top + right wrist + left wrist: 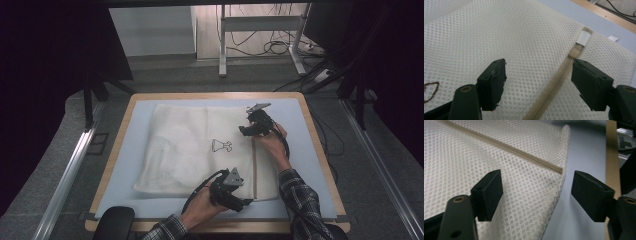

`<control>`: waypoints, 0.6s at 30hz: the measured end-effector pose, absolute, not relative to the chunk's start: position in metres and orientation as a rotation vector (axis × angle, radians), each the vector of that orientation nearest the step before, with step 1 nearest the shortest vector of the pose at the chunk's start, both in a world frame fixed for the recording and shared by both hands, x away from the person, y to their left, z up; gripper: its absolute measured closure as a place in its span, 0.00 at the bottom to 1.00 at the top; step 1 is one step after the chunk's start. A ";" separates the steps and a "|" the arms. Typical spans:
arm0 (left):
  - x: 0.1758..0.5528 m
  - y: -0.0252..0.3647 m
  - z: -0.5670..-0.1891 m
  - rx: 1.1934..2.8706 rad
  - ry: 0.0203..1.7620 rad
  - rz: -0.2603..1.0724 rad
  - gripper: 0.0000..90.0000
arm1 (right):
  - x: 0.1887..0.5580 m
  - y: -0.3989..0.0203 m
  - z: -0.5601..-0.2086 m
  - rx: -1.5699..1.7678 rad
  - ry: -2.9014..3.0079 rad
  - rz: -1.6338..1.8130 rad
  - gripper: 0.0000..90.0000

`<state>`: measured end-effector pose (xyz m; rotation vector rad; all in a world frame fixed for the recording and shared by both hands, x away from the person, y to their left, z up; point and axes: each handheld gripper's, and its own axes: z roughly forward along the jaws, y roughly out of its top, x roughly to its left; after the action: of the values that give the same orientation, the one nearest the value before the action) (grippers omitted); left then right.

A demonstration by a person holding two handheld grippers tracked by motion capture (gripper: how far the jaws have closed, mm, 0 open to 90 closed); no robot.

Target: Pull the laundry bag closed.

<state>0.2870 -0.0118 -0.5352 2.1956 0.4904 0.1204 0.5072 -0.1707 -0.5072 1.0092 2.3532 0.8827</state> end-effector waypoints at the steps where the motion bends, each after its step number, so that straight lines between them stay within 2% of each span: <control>1: 0.286 -0.011 -0.534 2.191 0.487 0.120 0.26 | 0.507 -0.171 -0.507 1.008 2.356 0.888 0.29; 8: 0.283 -0.004 -0.532 2.200 0.458 0.119 0.19 | 0.502 -0.174 -0.502 1.031 2.377 0.939 0.20; 18: 0.276 0.005 -0.525 2.179 0.431 0.089 0.13 | 0.494 -0.169 -0.499 1.018 2.432 0.978 0.12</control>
<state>0.2762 0.0046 -0.5255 2.1789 0.4314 0.0889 0.4936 -0.1695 -0.4989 1.0177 2.4315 0.9779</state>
